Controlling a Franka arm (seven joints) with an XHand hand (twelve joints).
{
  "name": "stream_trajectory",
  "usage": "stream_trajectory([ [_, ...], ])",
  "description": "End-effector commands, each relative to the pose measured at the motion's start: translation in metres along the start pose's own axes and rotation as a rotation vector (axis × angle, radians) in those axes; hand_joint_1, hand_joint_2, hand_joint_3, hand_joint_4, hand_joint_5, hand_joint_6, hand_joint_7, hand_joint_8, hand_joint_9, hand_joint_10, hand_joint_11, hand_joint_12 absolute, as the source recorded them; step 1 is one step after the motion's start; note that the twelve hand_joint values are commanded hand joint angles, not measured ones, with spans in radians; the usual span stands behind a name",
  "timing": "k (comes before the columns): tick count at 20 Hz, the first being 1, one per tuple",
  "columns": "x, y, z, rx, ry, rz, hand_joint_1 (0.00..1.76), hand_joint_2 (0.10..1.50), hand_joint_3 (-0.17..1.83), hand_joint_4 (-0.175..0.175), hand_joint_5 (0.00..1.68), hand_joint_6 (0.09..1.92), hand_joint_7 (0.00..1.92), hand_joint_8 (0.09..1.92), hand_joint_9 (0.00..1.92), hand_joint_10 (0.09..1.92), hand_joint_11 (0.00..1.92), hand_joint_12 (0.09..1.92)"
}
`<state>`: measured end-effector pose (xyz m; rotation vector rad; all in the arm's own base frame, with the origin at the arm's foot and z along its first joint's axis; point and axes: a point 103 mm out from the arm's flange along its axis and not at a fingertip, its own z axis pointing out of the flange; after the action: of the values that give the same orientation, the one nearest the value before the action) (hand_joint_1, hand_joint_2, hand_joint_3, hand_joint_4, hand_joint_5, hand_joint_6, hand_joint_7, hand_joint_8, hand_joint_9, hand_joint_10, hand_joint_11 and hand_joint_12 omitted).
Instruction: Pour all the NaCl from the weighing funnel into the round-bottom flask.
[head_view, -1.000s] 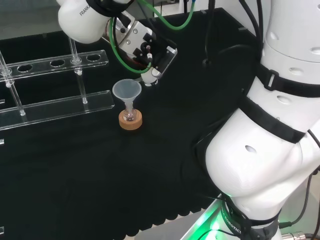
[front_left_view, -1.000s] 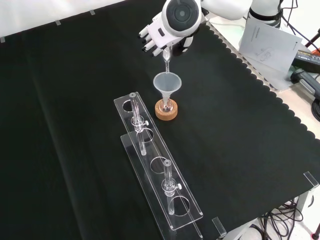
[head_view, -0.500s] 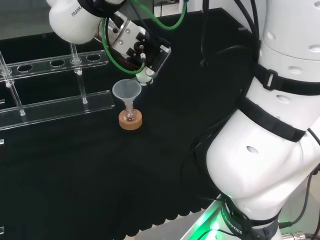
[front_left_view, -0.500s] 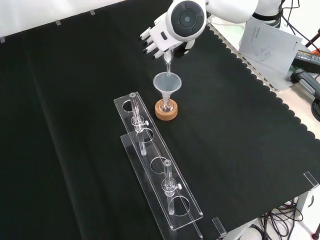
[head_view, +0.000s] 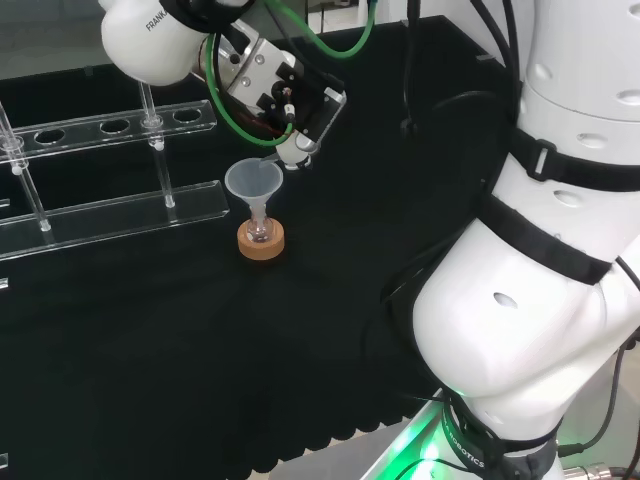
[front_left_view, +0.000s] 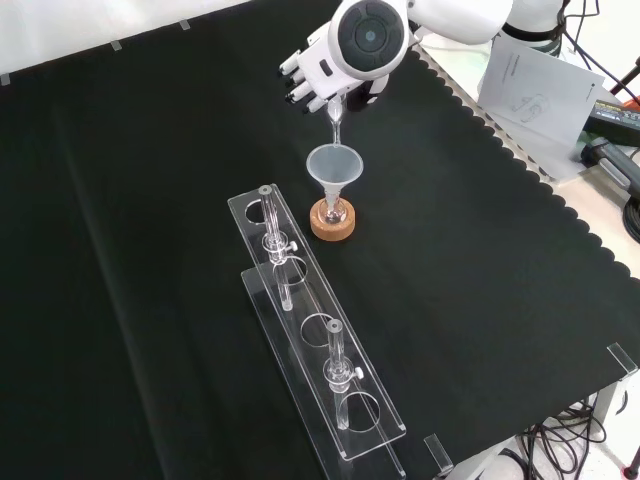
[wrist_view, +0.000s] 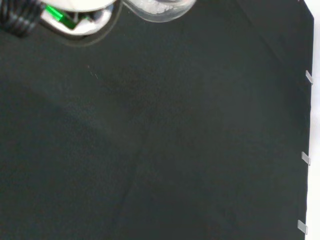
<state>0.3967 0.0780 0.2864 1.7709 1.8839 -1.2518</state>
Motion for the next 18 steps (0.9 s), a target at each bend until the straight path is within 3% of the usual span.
stream_trajectory([
  [1, -0.001, -0.001, 0.004, 0.006, -0.009, -0.002, 1.09, 0.72, 0.62, 0.175, 1.17, 0.84, 0.62, 0.67, 0.93, 0.4, 0.67, 1.14],
  [18, 0.01, 0.0, -0.008, 0.036, -0.091, 0.015, 1.09, 0.72, 0.62, 0.175, 1.17, 0.84, 0.62, 0.67, 0.93, 0.39, 0.67, 1.14],
])
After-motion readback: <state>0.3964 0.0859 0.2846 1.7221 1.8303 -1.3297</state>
